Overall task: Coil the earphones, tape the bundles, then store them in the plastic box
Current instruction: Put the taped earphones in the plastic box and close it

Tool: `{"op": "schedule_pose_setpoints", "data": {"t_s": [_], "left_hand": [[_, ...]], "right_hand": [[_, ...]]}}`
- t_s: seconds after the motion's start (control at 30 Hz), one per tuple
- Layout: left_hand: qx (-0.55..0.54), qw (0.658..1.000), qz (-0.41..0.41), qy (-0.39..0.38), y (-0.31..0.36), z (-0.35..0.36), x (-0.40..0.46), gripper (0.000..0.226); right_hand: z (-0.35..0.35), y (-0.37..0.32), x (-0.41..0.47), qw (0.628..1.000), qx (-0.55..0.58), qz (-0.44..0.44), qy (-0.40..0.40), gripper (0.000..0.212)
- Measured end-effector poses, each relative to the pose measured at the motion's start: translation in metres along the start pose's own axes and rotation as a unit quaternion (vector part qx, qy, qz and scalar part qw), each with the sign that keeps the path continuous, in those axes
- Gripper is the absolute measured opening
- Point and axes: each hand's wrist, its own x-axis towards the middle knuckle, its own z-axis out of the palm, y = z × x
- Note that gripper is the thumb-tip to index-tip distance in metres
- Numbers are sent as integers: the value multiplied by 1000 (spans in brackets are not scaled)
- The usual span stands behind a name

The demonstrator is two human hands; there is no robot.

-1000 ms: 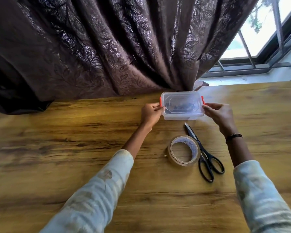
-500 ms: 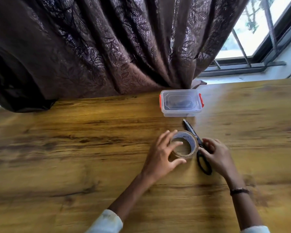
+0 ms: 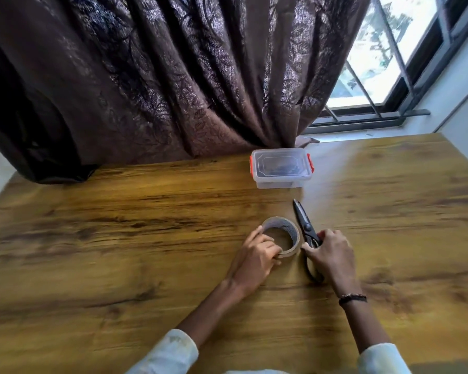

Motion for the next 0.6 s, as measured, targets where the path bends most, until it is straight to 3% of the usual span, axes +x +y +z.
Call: {"op": "schedule_pose_setpoints", "data": {"t_s": [0.33,0.6], "left_hand": [[-18,1000,9,14,17,-2,-52,23],[-25,999,-12,33,12,1,3,21]], "right_hand": [[6,26,-52,991,126,-3,54,31],[-4,10,-21,988,118,-49,84,25]]}}
